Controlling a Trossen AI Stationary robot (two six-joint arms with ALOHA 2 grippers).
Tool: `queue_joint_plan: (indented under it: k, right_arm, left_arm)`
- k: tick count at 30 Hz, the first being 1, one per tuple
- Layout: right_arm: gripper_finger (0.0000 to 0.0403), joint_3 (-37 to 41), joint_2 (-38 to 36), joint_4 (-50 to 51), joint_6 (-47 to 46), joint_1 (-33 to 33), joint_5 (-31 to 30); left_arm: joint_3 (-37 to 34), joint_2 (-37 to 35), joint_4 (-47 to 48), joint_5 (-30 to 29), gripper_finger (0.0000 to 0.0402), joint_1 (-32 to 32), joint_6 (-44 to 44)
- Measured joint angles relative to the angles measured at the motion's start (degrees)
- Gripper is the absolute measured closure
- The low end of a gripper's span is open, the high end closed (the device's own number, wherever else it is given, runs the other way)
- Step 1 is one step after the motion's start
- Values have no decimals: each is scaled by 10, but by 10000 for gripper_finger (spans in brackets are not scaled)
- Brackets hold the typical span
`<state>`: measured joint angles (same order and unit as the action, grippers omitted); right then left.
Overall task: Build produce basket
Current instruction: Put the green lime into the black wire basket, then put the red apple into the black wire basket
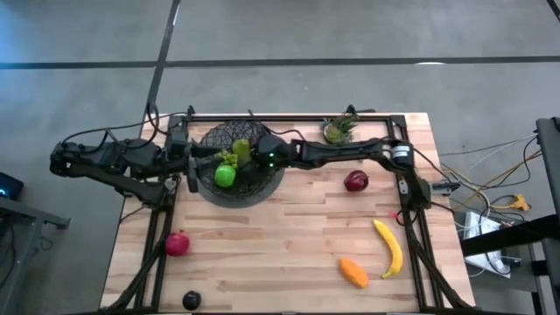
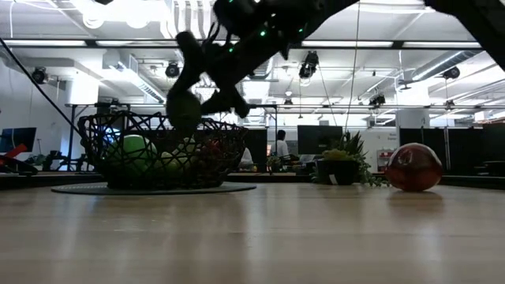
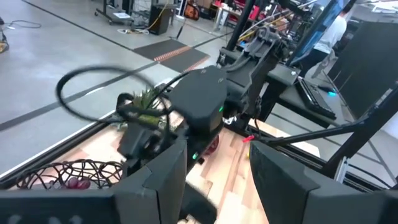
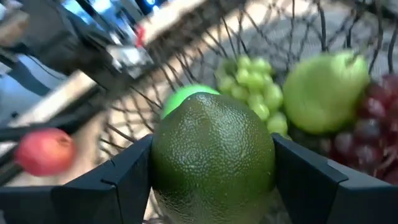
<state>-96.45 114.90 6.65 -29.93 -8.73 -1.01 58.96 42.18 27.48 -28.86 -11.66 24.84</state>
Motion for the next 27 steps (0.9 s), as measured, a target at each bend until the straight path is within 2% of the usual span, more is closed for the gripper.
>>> queue_joint_plan:
  k: [5, 10, 14, 22, 27]
  right_arm:
    - [137, -80, 55, 117, 10, 0, -5]
    - [104, -177, 115, 222, 39, 0, -5]
    - [86, -246, 159, 276, 50, -1, -5]
    - [80, -359, 218, 389, 65, -7, -9]
    - [84, -382, 204, 432, 94, -7, -81]
  left_arm:
    - [-3, 7, 2, 0, 243, 0, 1]
    - [-3, 17, 1, 0, 243, 0, 1]
    - [-3, 20, 1, 0, 243, 0, 1]
    - [-3, 16, 5, 0, 243, 0, 2]
    - [-3, 14, 5, 0, 243, 0, 2]
